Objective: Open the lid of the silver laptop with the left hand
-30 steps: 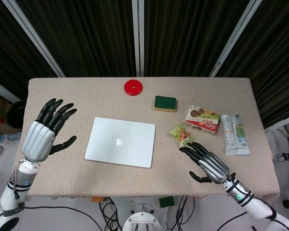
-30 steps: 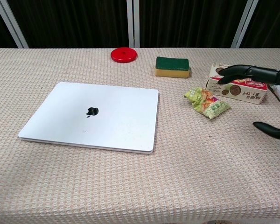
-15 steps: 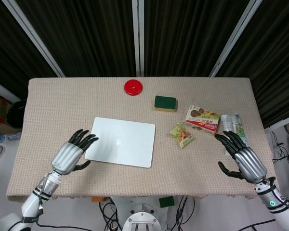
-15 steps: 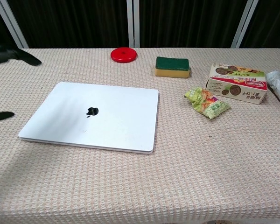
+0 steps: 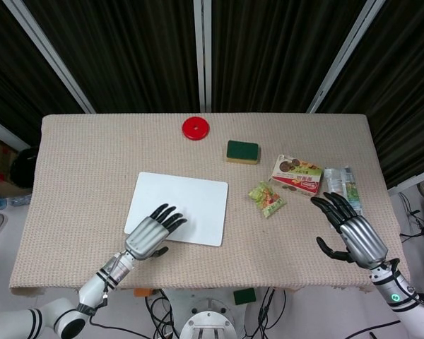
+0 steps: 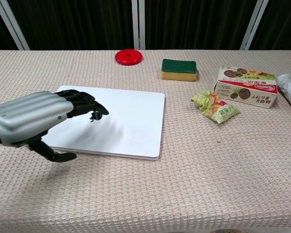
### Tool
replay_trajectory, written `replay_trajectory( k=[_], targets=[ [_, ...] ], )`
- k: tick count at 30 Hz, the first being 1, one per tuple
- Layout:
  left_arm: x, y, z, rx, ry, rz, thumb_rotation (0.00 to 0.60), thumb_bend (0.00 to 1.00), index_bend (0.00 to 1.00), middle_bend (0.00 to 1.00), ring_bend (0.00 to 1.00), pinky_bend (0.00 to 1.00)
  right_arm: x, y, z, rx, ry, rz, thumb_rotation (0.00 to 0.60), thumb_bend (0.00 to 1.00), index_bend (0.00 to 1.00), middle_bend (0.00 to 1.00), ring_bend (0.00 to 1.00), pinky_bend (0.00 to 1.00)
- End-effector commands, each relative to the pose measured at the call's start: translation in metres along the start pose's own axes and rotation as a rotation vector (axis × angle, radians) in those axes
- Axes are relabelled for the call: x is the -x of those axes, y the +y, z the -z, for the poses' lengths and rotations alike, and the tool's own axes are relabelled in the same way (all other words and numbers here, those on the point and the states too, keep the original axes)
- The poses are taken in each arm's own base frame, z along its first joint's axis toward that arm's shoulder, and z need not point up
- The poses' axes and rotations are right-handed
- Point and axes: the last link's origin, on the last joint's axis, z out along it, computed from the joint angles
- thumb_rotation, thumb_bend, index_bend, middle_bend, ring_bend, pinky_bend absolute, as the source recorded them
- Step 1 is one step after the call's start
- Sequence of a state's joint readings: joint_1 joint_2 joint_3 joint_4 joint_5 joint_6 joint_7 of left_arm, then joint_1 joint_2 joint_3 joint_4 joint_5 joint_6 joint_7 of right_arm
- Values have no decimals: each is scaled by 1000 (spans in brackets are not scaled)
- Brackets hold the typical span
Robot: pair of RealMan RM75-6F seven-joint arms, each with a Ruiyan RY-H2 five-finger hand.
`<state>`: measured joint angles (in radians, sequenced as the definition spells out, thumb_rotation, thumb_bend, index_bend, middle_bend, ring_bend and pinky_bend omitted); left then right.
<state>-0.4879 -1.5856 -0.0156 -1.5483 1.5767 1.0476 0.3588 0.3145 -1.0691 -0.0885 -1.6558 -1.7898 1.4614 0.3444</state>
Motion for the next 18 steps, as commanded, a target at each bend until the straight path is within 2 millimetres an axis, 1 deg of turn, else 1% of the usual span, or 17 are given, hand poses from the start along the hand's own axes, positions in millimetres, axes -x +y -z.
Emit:
replay_trajectory(
  k=[1,8,18],
  targets=[
    [1,2,-13,-14,-2,3,600,204,166,152,50,82,0,-1,-1,-4,-1,0,600,439,0,78,0,0],
    [8,-1,-24,-35,-28,13,600,204,166,152,50,83,1,1,1,5,-3,-2,600,439,0,78,0,0],
    [12,-6,-27,-53,-42,-2,600,204,166,152,50,82,2,3,4,18,0,-6,600,440,0,77,0,0]
  ],
)
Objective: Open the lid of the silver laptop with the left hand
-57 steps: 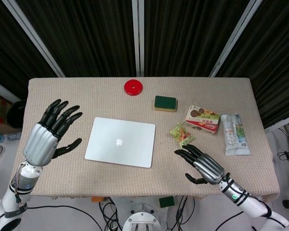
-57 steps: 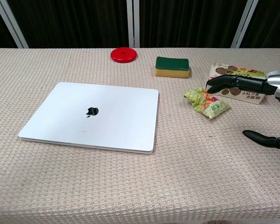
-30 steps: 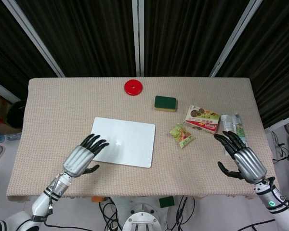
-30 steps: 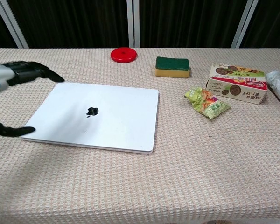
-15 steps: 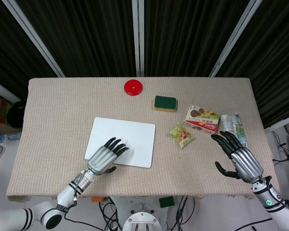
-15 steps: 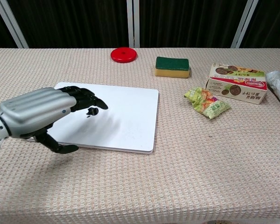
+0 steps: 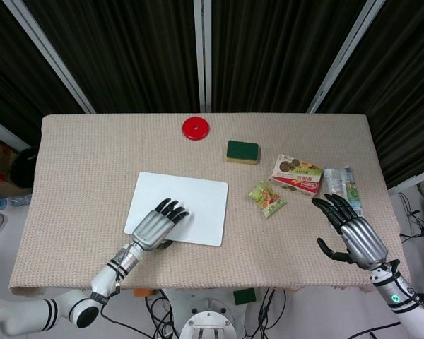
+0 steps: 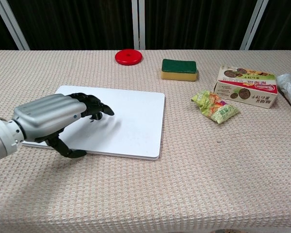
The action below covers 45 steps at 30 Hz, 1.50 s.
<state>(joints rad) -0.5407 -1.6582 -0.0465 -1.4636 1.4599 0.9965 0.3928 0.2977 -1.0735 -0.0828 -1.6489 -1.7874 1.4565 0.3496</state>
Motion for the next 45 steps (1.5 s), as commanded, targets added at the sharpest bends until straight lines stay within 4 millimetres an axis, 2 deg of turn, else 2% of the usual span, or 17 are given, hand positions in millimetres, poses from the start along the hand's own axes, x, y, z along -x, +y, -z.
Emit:
replay_trajectory(
  k=[1,7,9,14,17,27,34,41,45],
  targets=[
    [1,-1,-1,-4,-2,6,600,205,166,152,50,82,0,0,0,0,0,0,600,440,0,77,0,0],
    [1,-2,-2,-8,6,18,600,223,166,152,50,83,0,1,1,6,1,0,600,440,0,75,0,0],
    [1,-1,-2,-5,15,25,600,272,166,152,50,82,0,1,2,7,1,0,600,440,0,75,0,0],
    [2,-3,-6,0,44,52,600,472,179,152,50,82,-1,1,2,8,4,-1,600,440,0,75,0,0],
    [3,-4,-8,3,79,70,600,540,192,152,50,83,-1,1,2,8,5,-1,600,440,0,75,0,0],
    [8,-10,-12,11,186,112,600,612,225,168,50,86,3,0,0,1,-7,-7,600,439,0,75,0,0],
    [8,-12,-13,21,289,126,600,735,251,201,83,112,5,0,1,-1,-18,-8,600,440,0,75,0,0],
    [-3,-14,-17,22,391,147,600,752,260,209,83,113,16,-2,0,3,-88,2,600,439,0,75,0,0],
    [-13,-16,-21,9,454,162,600,759,260,209,83,113,30,-4,-4,-5,-171,11,600,440,0,75,0,0]
  ],
)
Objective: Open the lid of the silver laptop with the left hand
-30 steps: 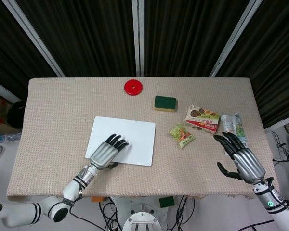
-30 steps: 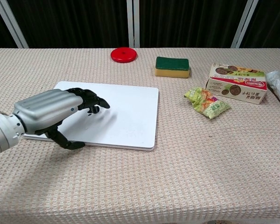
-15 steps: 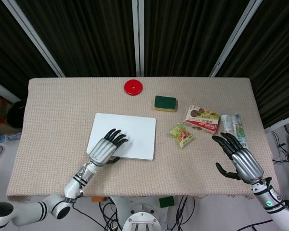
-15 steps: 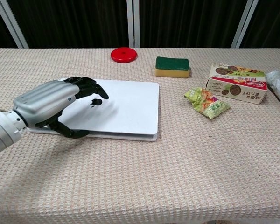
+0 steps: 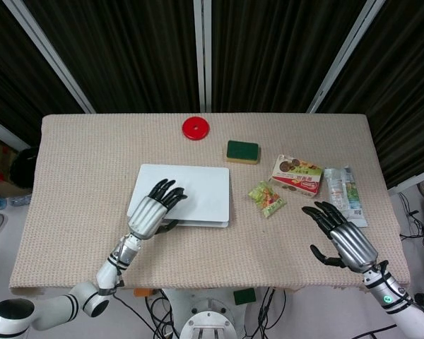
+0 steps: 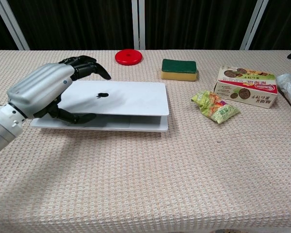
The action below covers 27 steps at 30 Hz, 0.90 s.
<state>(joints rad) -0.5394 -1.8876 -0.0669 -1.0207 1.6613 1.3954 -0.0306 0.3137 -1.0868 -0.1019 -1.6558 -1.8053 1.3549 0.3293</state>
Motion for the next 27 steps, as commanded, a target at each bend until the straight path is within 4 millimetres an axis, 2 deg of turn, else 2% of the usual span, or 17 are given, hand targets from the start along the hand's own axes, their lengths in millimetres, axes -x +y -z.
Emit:
replay_trajectory(
  k=[1,7,11,13,17,27],
  targets=[
    [-5,0,-6,-7,41,14,600,761,260,209,83,113,11,-3,-5,-9,-72,8,600,442,0,75,0,0],
    [-12,0,-12,-5,73,17,600,761,259,210,83,113,31,-16,-29,-60,-181,13,600,499,0,76,0,0],
    [-14,0,-14,0,73,7,600,761,259,210,83,113,43,-25,-50,-94,-237,35,600,595,0,59,0,0],
    [-15,0,-14,-1,74,6,600,760,259,210,83,113,48,-29,-58,-105,-258,42,600,608,0,50,0,0],
    [-16,-1,-14,-4,75,5,600,760,259,210,83,113,58,-35,-73,-120,-288,40,600,612,0,38,0,0],
    [-17,-1,-15,-9,76,4,600,761,258,210,83,113,66,-46,-104,-151,-288,18,600,609,0,27,0,0]
  ],
)
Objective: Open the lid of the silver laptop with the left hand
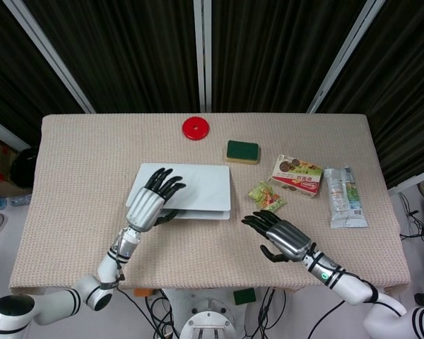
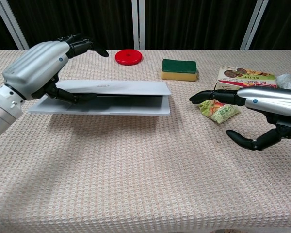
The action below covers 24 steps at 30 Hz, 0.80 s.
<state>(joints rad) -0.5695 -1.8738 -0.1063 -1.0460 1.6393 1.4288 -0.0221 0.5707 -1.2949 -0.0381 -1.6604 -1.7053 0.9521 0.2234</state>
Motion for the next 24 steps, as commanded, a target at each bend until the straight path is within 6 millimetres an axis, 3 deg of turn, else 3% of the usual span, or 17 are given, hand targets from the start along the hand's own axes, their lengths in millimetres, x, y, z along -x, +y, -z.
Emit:
replay_trajectory(
  k=[1,24],
  targets=[
    [0,0,-1,-1,1,1,600,761,258,210,83,113,-1,-1,-9,-6,-9,-1,600,609,0,27,0,0],
    [-1,-1,-4,-5,3,-3,600,761,256,211,83,112,10,-18,-72,-35,-102,34,600,608,0,31,0,0]
  ],
)
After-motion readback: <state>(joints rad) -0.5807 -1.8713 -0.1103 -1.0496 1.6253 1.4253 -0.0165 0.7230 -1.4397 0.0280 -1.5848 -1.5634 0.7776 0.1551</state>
